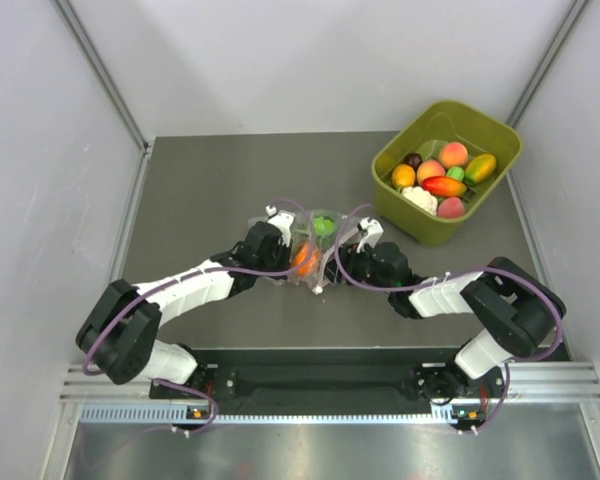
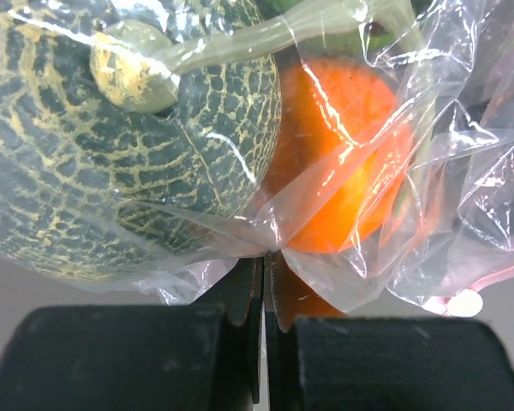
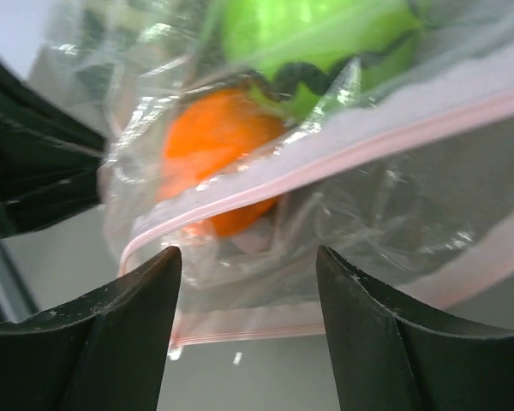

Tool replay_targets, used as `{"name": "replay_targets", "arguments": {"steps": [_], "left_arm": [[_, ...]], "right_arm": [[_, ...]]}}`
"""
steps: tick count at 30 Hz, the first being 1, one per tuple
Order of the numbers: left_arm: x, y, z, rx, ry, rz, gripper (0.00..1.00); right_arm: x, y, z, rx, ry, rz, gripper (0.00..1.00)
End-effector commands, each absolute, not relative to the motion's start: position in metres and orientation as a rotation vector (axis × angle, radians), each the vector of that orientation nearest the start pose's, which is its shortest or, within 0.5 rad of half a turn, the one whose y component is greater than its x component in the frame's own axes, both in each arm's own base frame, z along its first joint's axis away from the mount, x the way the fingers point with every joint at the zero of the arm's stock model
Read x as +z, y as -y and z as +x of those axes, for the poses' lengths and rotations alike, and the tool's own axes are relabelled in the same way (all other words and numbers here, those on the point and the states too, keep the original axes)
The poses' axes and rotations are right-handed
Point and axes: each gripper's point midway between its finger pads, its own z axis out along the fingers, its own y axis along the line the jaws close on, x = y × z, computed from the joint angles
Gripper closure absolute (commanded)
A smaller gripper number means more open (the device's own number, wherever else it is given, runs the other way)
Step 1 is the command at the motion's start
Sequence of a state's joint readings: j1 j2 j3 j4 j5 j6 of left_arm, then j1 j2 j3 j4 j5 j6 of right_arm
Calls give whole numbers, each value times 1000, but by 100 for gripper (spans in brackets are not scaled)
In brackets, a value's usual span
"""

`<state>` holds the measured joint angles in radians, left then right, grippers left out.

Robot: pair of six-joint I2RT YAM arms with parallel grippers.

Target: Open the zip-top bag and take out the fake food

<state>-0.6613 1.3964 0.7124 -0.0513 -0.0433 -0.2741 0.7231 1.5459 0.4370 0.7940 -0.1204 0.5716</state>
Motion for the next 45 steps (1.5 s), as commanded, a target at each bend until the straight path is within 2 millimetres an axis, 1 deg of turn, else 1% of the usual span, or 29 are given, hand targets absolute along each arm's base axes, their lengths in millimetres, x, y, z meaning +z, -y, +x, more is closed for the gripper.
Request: {"name": "replay_targets", "arguments": {"steps": [1, 5, 8, 11, 14, 17, 21, 22, 23, 24, 25, 26, 27, 28, 30, 32, 33, 34, 36, 37, 38, 39, 40, 42, 43, 44, 45], "left_arm": [[82, 230, 283, -468, -2251, 429, 100], [83, 225, 283, -441, -2251, 428, 100], [83, 224, 283, -434, -2250, 430, 100], [81, 223, 283, -422, -2254, 434, 100], [80, 220, 284, -403, -2259, 430, 100], [79, 220, 285, -398, -2259, 431, 100], [80, 221, 285, -404, -2255, 434, 100], [79, 221, 284, -411, -2256, 438, 100], [79, 222, 284, -416, -2254, 442, 100], [80, 224, 284, -422, -2250, 445, 100], [80, 226, 284, -433, -2250, 448, 100], [80, 227, 285, -438, -2251, 451, 100], [81, 229, 286, -446, -2245, 455, 100], [80, 232, 286, -459, -2245, 461, 100], [82, 236, 288, -473, -2240, 469, 100], [79, 238, 288, -477, -2250, 476, 100], [83, 242, 293, -486, -2223, 473, 100], [81, 243, 295, -483, -2227, 474, 100], [79, 246, 299, -481, -2223, 482, 100], [73, 247, 300, -476, -2236, 485, 100], [74, 253, 300, -509, -2228, 503, 100], [73, 254, 302, -506, -2228, 505, 100], [68, 255, 302, -503, -2240, 510, 100], [66, 258, 306, -504, -2237, 516, 100], [65, 259, 306, -506, -2237, 517, 100], [66, 260, 307, -509, -2233, 521, 100], [65, 260, 308, -506, -2232, 522, 100]], "right_arm": [[78, -287, 284, 850, -1989, -204, 36], [78, -277, 300, 755, -1986, -159, 37], [79, -275, 309, 726, -1984, -147, 37], [86, -275, 317, 734, -1960, -131, 37], [91, -268, 322, 730, -1948, -101, 37], [88, -261, 324, 714, -1957, -82, 36], [87, -258, 328, 705, -1952, -69, 35], [88, -260, 328, 717, -1947, -75, 35], [84, -262, 328, 722, -1954, -82, 35], [90, -267, 332, 741, -1928, -85, 35], [86, -272, 332, 756, -1937, -106, 35], [87, -275, 333, 769, -1928, -115, 35], [92, -280, 337, 788, -1903, -119, 34], [89, -285, 337, 803, -1907, -135, 34], [92, -289, 342, 813, -1890, -139, 34], [90, -297, 341, 844, -1890, -169, 33], [92, -299, 342, 855, -1879, -174, 33], [97, -303, 341, 883, -1858, -188, 32], [96, -308, 339, 917, -1850, -200, 30], [100, -313, 335, 960, -1830, -215, 30], [100, -315, 334, 981, -1825, -223, 30], [100, -319, 330, 1012, -1822, -241, 29], [100, -322, 329, 1038, -1810, -246, 29], [100, -329, 323, 1090, -1804, -283, 26], [95, -332, 321, 1111, -1814, -291, 26], [98, -337, 320, 1132, -1796, -306, 25], [96, -340, 317, 1156, -1800, -324, 24]]}}
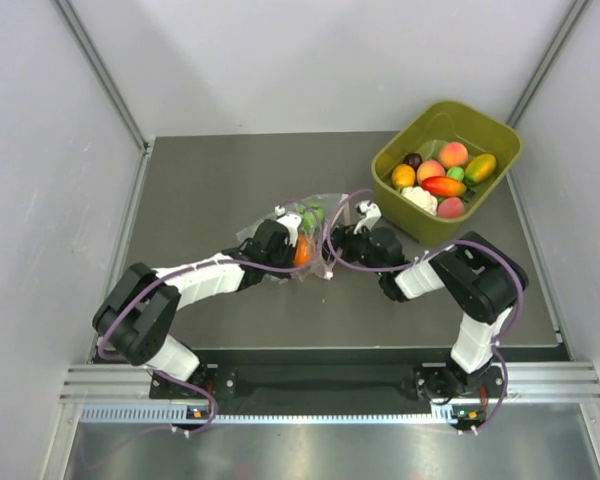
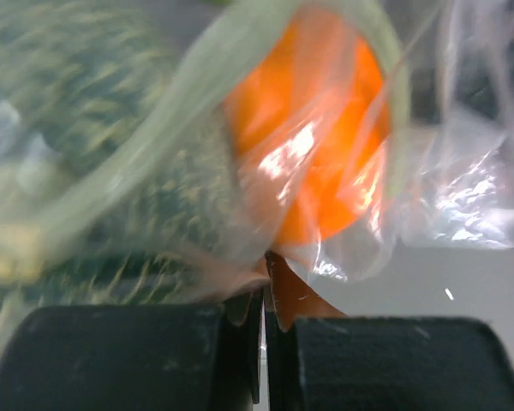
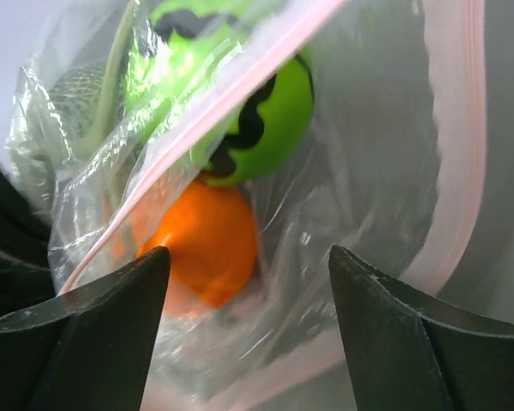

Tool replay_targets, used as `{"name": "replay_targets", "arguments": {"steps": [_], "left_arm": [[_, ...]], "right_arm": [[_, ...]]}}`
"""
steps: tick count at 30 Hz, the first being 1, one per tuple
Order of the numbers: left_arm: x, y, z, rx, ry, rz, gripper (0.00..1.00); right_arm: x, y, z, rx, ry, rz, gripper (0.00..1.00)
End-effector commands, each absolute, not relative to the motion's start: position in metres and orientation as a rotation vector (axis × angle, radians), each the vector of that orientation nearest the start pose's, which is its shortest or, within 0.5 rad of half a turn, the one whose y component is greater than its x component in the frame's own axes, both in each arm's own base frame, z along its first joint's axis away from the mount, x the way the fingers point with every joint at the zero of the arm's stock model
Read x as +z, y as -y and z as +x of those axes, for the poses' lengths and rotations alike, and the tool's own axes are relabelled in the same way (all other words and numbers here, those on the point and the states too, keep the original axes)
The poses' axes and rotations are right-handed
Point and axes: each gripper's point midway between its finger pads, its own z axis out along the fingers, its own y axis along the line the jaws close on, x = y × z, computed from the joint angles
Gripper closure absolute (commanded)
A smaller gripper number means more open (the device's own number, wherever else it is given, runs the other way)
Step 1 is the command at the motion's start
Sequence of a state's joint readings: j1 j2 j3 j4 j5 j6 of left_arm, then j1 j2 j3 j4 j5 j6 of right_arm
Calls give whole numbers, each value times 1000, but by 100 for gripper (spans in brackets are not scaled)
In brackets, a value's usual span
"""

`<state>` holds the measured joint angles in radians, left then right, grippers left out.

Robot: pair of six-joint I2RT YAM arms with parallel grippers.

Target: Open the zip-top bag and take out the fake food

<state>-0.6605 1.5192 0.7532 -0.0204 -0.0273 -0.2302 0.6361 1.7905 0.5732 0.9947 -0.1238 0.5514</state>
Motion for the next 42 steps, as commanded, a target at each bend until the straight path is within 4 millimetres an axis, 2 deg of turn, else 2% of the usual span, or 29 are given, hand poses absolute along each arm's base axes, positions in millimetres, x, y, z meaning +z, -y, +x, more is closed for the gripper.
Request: {"name": "replay_targets", "arguments": {"steps": [1, 7, 11, 19, 22, 26, 30, 31, 33, 35, 36, 37, 38, 39, 40, 42], "left_arm": [[64, 261, 308, -505, -2233, 524, 100], [65, 264, 308, -520, -2219, 559, 100], [69, 271, 305, -563, -2188, 628, 100], [81, 298, 267, -822, -2071, 825, 100], [86, 305, 252, -902, -2026, 894, 100], [86, 303, 250, -896, -2020, 894, 100], [86, 288, 261, -782, -2043, 821, 100], [82, 283, 261, -755, -2062, 796, 100], [91, 274, 267, -705, -2048, 743, 100], [90, 259, 272, -619, -2072, 664, 100], [100, 253, 274, -598, -2054, 632, 100], [101, 242, 279, -534, -2061, 568, 100], [99, 234, 277, -503, -2084, 544, 100], [110, 226, 280, -471, -2062, 497, 100], [111, 220, 279, -451, -2067, 464, 100], [116, 207, 279, -400, -2064, 409, 100]], "right_arm": [[90, -343, 315, 1169, -1817, -333, 24], [94, -363, 305, 1262, -1784, -423, 20], [94, -368, 307, 1255, -1785, -456, 18], [102, -384, 323, 1231, -1776, -539, 16], [103, -392, 325, 1235, -1762, -605, 20], [101, -393, 318, 1244, -1753, -675, 53], [96, -384, 314, 1194, -1777, -685, 69], [89, -378, 310, 1181, -1801, -679, 72], [91, -369, 310, 1144, -1820, -643, 83], [80, -356, 301, 1122, -1867, -615, 91], [88, -352, 300, 1108, -1858, -592, 92], [80, -344, 292, 1097, -1894, -581, 93], [79, -340, 290, 1087, -1907, -563, 96], [86, -335, 289, 1070, -1904, -541, 97], [77, -327, 281, 1054, -1950, -532, 98], [75, -319, 277, 1032, -1969, -512, 99]]}}
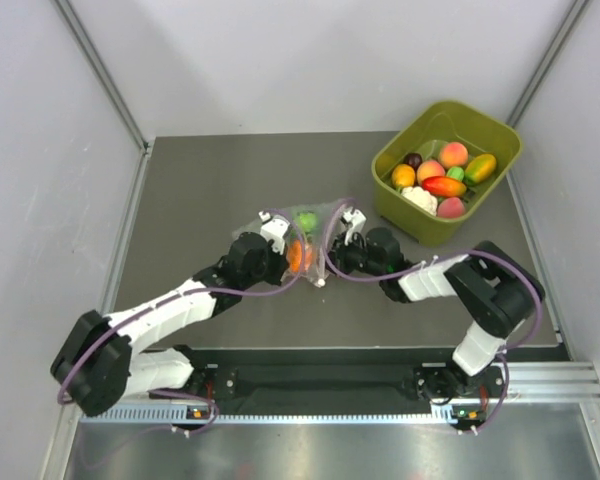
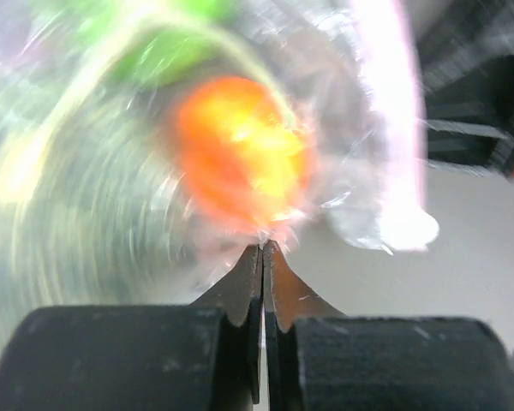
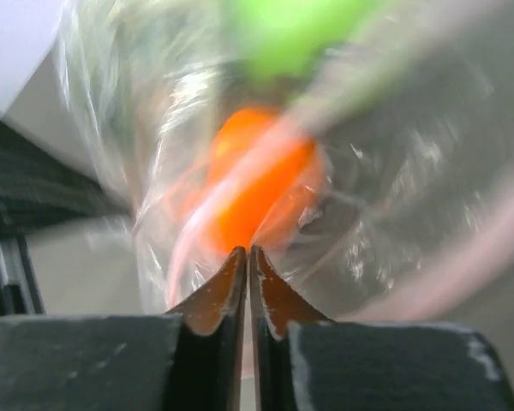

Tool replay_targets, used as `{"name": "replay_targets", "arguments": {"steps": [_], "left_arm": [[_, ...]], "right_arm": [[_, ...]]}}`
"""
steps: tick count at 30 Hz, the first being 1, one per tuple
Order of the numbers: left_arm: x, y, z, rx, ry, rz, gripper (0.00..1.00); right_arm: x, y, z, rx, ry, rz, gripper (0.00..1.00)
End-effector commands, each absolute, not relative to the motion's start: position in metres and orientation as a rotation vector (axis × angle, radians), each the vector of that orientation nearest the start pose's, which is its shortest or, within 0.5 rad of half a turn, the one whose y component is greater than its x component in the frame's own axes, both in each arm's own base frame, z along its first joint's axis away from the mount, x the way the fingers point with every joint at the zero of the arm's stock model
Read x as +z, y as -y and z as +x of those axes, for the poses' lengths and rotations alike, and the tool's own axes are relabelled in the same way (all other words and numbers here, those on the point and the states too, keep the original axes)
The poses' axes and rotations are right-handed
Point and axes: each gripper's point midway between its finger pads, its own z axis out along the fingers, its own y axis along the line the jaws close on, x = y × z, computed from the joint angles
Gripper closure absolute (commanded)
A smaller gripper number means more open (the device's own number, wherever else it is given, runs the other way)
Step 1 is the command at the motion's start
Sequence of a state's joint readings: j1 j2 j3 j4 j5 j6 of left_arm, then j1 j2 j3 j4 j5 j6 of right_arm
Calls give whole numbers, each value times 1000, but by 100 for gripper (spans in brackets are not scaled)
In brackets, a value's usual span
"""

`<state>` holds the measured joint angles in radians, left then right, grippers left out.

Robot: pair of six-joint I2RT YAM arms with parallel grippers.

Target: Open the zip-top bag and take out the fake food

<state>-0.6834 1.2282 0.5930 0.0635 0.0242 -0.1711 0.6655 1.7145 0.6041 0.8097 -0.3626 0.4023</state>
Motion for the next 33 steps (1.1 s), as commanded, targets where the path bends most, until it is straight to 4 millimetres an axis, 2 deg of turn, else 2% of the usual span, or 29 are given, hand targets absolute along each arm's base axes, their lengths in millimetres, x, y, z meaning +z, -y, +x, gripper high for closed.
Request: {"name": "replay_targets", "arguments": {"steps": [1, 3, 5, 8, 12, 14, 18, 21, 22, 23, 28, 33], "left_arm": [[117, 204, 278, -395, -2068, 390, 100], [121, 201, 276, -395, -2060, 378, 100], [119, 199, 275, -391, -2066, 363, 100], [114, 199, 275, -389, -2076, 362, 100], [105, 210, 279, -417, -2088, 395, 100], [107, 220, 282, -459, -2066, 418, 100], [95, 230, 288, -464, -2081, 462, 100], [90, 230, 290, -443, -2093, 491, 100], [88, 229, 289, -435, -2097, 502, 100], [86, 229, 289, -431, -2100, 507, 100], [86, 229, 285, -451, -2083, 519, 100], [82, 237, 287, -474, -2085, 558, 100]], "right_arm": [[78, -314, 270, 1028, -1968, -511, 99], [82, -307, 265, 1012, -1965, -503, 99], [76, -300, 257, 1000, -1985, -503, 99], [81, -295, 254, 987, -1975, -500, 100], [84, -290, 255, 972, -1970, -475, 98], [83, -291, 257, 972, -1967, -462, 93], [76, -295, 262, 1005, -1968, -401, 64], [87, -298, 269, 1064, -1914, -323, 49], [85, -296, 271, 1062, -1911, -297, 48], [93, -297, 275, 1072, -1871, -278, 46], [99, -295, 296, 1054, -1810, -188, 44], [111, -311, 299, 1140, -1754, -230, 36]]}}
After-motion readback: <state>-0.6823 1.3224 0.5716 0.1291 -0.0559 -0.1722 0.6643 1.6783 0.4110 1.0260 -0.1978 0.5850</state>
